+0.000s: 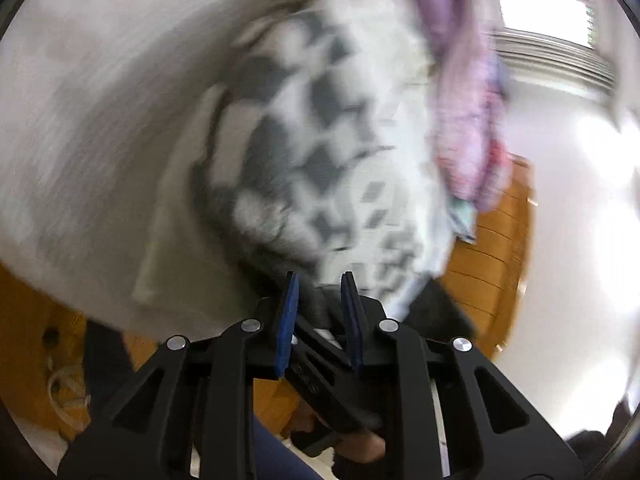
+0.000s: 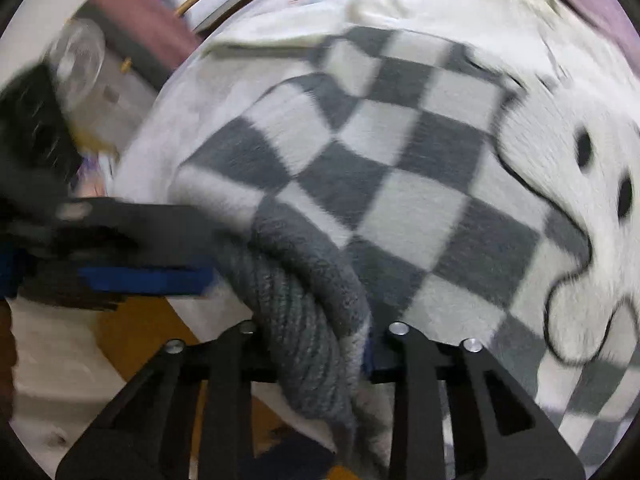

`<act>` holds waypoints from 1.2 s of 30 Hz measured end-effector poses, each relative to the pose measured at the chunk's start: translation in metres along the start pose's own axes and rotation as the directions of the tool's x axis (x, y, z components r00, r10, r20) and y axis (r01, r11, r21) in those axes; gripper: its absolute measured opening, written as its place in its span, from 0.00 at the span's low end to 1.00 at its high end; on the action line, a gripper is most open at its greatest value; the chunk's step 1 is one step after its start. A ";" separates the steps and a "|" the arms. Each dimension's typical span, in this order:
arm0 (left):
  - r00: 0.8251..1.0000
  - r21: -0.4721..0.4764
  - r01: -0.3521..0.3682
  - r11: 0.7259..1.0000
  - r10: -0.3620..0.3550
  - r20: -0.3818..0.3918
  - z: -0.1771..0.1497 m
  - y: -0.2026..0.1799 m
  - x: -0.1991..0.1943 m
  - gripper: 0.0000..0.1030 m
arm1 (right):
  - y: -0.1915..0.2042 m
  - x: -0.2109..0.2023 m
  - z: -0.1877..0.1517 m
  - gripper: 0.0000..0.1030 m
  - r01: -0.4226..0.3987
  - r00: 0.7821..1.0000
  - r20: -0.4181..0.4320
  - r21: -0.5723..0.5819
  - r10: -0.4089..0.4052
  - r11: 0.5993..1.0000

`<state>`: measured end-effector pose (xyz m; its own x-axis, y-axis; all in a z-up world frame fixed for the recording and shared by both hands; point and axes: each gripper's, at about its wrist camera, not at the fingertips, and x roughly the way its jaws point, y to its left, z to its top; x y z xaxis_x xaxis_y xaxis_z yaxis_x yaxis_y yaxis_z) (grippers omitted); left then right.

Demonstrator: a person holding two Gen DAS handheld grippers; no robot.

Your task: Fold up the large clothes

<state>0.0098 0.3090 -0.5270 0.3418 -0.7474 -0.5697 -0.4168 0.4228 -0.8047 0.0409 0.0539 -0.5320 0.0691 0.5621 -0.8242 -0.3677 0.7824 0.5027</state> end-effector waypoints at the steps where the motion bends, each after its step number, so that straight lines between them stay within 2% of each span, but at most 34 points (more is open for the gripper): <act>1: 0.999 0.032 0.045 0.998 -0.045 0.009 0.001 -0.009 -0.007 0.22 | -0.008 -0.013 -0.007 0.23 -0.028 1.000 0.012 0.046 0.027 0.999; 2: 0.996 0.070 0.085 0.994 -0.087 0.028 0.003 -0.018 -0.016 0.25 | -0.019 -0.025 -0.007 0.23 -0.079 0.996 0.040 0.120 0.075 0.990; 3: 0.993 0.101 0.086 0.991 -0.093 0.066 0.006 -0.026 -0.025 0.27 | -0.029 -0.036 -0.007 0.23 -0.120 0.992 0.069 0.174 0.109 0.977; 5: 0.984 0.117 0.047 0.992 -0.066 0.163 0.014 -0.033 -0.042 0.28 | -0.048 -0.060 -0.010 0.23 -0.186 0.979 0.129 0.267 0.156 0.946; 7: 0.970 0.092 -0.072 0.993 0.048 0.240 0.022 -0.033 -0.047 0.28 | -0.067 -0.083 -0.012 0.23 -0.229 0.967 0.187 0.332 0.174 0.915; 9: 0.933 0.106 -0.259 0.960 0.220 0.284 0.029 -0.039 -0.035 0.28 | -0.089 -0.111 -0.018 0.22 -0.269 0.953 0.242 0.387 0.185 0.882; 10: 0.917 0.135 -0.325 0.936 0.277 0.287 0.031 -0.045 -0.022 0.30 | -0.100 -0.126 -0.024 0.22 -0.285 0.946 0.268 0.410 0.185 0.866; 12: 0.896 0.179 -0.400 0.899 0.342 0.284 0.029 -0.055 0.004 0.35 | -0.123 -0.157 -0.034 0.22 -0.318 0.929 0.327 0.455 0.176 0.832; 13: 0.895 0.212 -0.419 0.883 0.361 0.264 0.027 -0.064 0.026 0.38 | -0.133 -0.170 -0.041 0.22 -0.325 0.923 0.347 0.469 0.167 0.821; 15: 0.903 0.264 -0.415 0.870 0.360 0.234 0.020 -0.080 0.061 0.48 | -0.156 -0.198 -0.057 0.22 -0.339 0.910 0.390 0.507 0.141 0.793; 17: 0.902 0.312 -0.422 0.851 0.363 0.232 0.013 -0.096 0.088 0.50 | -0.182 -0.221 -0.078 0.22 -0.361 0.898 0.425 0.557 0.117 0.748; 18: 0.905 0.340 -0.419 0.842 0.360 0.225 0.008 -0.107 0.106 0.50 | -0.190 -0.230 -0.088 0.22 -0.357 0.897 0.432 0.573 0.098 0.738; 22: 0.932 0.477 -0.362 0.801 0.331 0.150 -0.020 -0.150 0.169 0.49 | -0.217 -0.250 -0.125 0.19 -0.342 0.890 0.456 0.634 0.022 0.694; 23: 0.936 0.499 -0.348 0.794 0.326 0.135 -0.024 -0.157 0.178 0.54 | -0.225 -0.258 -0.135 0.19 -0.336 0.888 0.459 0.648 0.001 0.683; 25: 0.935 0.531 -0.345 0.774 0.331 0.125 -0.032 -0.168 0.197 0.64 | -0.240 -0.264 -0.160 0.18 -0.335 0.880 0.473 0.685 -0.045 0.647; 26: 0.940 0.560 -0.326 0.761 0.322 0.109 -0.037 -0.176 0.210 0.66 | -0.249 -0.269 -0.172 0.18 -0.334 0.877 0.476 0.705 -0.068 0.625; 29: 0.938 0.611 -0.321 0.724 0.333 0.097 -0.047 -0.190 0.236 0.71 | -0.264 -0.274 -0.190 0.18 -0.336 0.868 0.481 0.749 -0.120 0.572; 31: 0.939 0.634 -0.301 0.712 0.338 0.065 -0.052 -0.199 0.260 0.73 | -0.280 -0.270 -0.204 0.18 -0.323 0.875 0.457 0.794 -0.157 0.515; 32: 0.932 0.648 -0.313 0.694 0.356 0.069 -0.054 -0.202 0.270 0.74 | -0.289 -0.265 -0.213 0.18 -0.306 0.886 0.430 0.822 -0.172 0.480; 33: 0.917 0.663 -0.340 0.667 0.391 0.077 -0.052 -0.204 0.285 0.74 | -0.297 -0.262 -0.222 0.18 -0.289 0.896 0.406 0.843 -0.183 0.454; 35: 0.886 0.695 -0.376 0.612 0.457 0.077 -0.055 -0.206 0.311 0.75 | -0.310 -0.255 -0.228 0.19 -0.244 0.920 0.347 0.869 -0.180 0.431; 36: 0.876 0.707 -0.388 0.590 0.474 0.086 -0.058 -0.208 0.318 0.77 | -0.315 -0.260 -0.233 0.19 -0.207 0.924 0.315 0.890 -0.218 0.407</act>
<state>0.1569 -0.0465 -0.5311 0.1741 -0.4107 -0.8950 0.2170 0.9025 -0.3720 -0.0773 -0.4008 -0.5368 0.4363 0.4329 -0.7888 0.6612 0.4404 0.6074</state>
